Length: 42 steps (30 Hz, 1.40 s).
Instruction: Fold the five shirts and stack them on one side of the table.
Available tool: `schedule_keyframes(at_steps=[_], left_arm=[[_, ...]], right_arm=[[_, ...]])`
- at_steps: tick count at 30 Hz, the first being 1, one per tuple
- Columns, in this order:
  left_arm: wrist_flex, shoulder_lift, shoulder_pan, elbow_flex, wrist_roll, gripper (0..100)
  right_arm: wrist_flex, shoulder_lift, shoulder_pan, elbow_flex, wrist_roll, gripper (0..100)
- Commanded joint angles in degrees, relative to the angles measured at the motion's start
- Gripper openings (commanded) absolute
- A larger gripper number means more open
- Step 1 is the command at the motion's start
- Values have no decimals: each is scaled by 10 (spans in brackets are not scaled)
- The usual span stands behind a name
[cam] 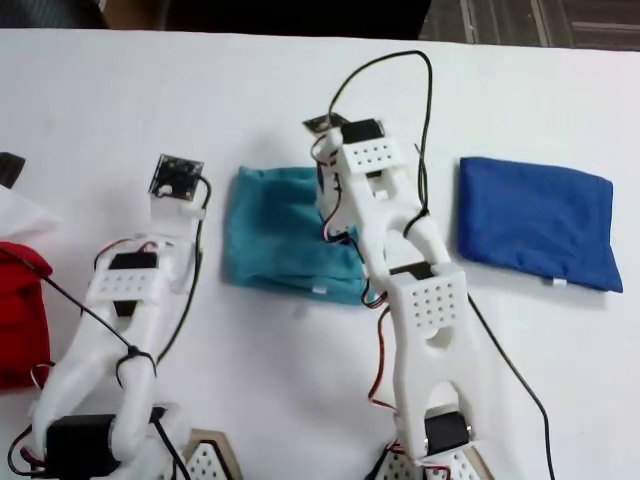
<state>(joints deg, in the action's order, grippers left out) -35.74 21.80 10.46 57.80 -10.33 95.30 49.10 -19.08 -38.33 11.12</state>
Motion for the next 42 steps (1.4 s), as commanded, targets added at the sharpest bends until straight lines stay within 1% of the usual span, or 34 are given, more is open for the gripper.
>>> schedule_keyframes(at_steps=[1,4,8,12,16,23,25,28,29,31,33,36,40,42], left_arm=[[9,0,4,-5,4,26],[8,1,4,-5,4,26],[7,4,4,-6,4,26],[7,4,4,-6,4,26],[7,4,4,-5,4,26],[7,4,4,-6,4,26],[7,4,4,-6,4,26],[7,4,4,-6,4,26],[7,4,4,-6,4,26],[7,4,4,-6,4,26],[7,4,4,-6,4,26],[7,4,4,-6,4,26],[7,4,4,-6,4,26],[7,4,4,-6,4,26]], right_arm=[[-3,-1,6,2,4,257],[-4,31,7,2,-17,257],[-2,50,-2,-3,-24,257],[7,55,-27,-20,-18,257],[7,51,-52,-20,7,257],[12,56,-60,-24,11,249],[20,56,-61,-24,12,200],[21,56,-75,-24,55,46],[22,56,-82,-24,62,9],[24,51,-98,-24,62,36],[24,50,-114,-27,66,19],[24,49,-130,-29,67,22],[24,29,-112,-28,74,22],[24,0,-94,-28,106,22]])
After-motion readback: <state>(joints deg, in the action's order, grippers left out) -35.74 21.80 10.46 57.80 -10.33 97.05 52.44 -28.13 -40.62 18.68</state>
